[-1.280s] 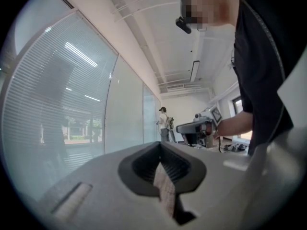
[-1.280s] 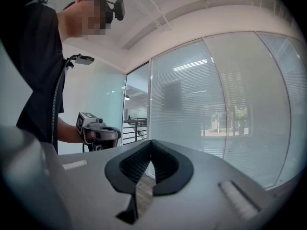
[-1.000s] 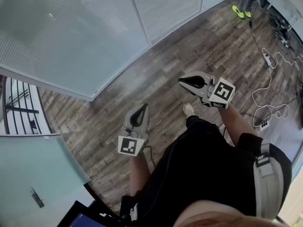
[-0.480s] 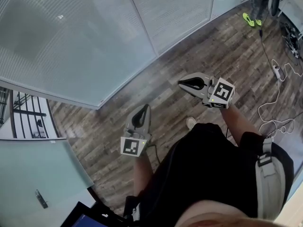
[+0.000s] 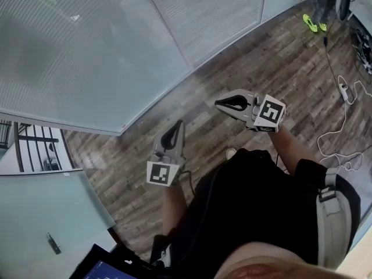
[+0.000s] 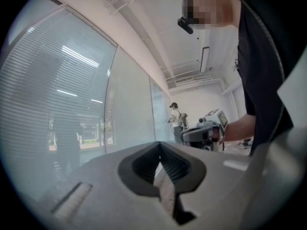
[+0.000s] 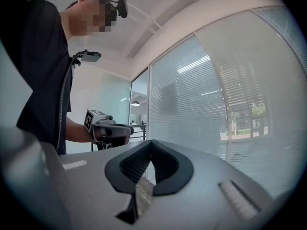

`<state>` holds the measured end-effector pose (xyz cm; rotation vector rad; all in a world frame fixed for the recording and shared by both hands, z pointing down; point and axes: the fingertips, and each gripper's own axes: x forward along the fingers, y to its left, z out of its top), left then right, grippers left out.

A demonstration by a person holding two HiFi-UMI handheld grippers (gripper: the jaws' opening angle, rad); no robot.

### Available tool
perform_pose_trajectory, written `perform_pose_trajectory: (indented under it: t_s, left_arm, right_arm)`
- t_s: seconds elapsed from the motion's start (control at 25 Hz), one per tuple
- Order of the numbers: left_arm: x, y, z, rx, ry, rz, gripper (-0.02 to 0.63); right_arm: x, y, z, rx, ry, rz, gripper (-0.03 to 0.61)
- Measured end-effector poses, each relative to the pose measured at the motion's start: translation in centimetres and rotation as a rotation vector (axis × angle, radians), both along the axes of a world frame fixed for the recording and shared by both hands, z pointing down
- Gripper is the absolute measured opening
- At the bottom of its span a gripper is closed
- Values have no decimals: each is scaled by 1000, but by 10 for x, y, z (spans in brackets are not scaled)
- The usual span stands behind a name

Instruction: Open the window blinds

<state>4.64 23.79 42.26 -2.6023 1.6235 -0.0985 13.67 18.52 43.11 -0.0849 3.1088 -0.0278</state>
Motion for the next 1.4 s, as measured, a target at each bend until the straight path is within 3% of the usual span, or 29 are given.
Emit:
perform_pose_trajectory:
  t_s: [0.36, 0.72, 1.4]
  left_arm:
    - [29, -32, 2, -29, -26, 21, 3]
    - [34, -41, 6, -56, -30, 19, 3]
    - [35, -71, -1, -18, -15, 66, 3]
  right_arm:
    - [35, -32, 22, -53, 12, 11, 5]
    - [36, -43, 33, -88, 12, 7, 5]
    - [38, -59, 20, -18, 21, 49, 5]
